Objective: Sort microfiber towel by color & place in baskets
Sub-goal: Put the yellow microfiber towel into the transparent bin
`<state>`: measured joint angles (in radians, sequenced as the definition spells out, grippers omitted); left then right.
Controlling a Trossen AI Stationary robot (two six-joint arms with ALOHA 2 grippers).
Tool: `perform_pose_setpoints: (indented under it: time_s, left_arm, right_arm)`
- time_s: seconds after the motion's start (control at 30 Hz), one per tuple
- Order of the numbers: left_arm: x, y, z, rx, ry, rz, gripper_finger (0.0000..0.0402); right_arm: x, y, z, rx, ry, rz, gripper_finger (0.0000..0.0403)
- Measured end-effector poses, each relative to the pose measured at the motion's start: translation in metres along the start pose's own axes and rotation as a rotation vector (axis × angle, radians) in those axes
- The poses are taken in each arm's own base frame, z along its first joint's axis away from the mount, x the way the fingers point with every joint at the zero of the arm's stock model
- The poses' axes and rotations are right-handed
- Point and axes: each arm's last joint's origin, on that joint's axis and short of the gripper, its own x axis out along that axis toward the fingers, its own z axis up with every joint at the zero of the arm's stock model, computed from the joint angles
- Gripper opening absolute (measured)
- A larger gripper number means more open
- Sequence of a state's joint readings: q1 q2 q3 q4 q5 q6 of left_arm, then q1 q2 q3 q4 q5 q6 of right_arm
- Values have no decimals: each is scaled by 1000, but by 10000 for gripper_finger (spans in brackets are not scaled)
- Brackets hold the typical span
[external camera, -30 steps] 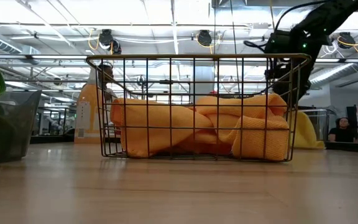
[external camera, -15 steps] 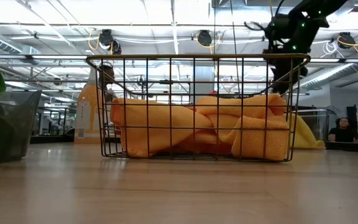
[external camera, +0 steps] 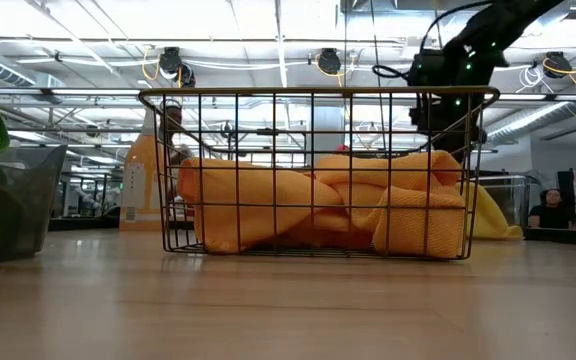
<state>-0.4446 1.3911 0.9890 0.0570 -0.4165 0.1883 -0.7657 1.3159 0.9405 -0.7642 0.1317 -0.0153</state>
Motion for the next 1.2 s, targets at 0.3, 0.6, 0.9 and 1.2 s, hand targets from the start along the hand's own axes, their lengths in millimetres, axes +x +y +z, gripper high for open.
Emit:
perform_pose_setpoints:
  time_s: [0.3,0.6,0.9,1.2]
  left_arm:
    - [0,0,-4,16,34,-4,244]
    - [0,0,-4,19,42,-4,244]
    - [1,3,-6,9,52,10,244]
    - [0,2,-19,-3,182,-4,244]
  right_arm:
    - [-24,46,32,-34,-422,147,105]
    - [-33,127,41,-227,-626,335,176]
    - [-7,168,82,-377,-410,290,253]
    - [27,159,148,-278,-374,234,265]
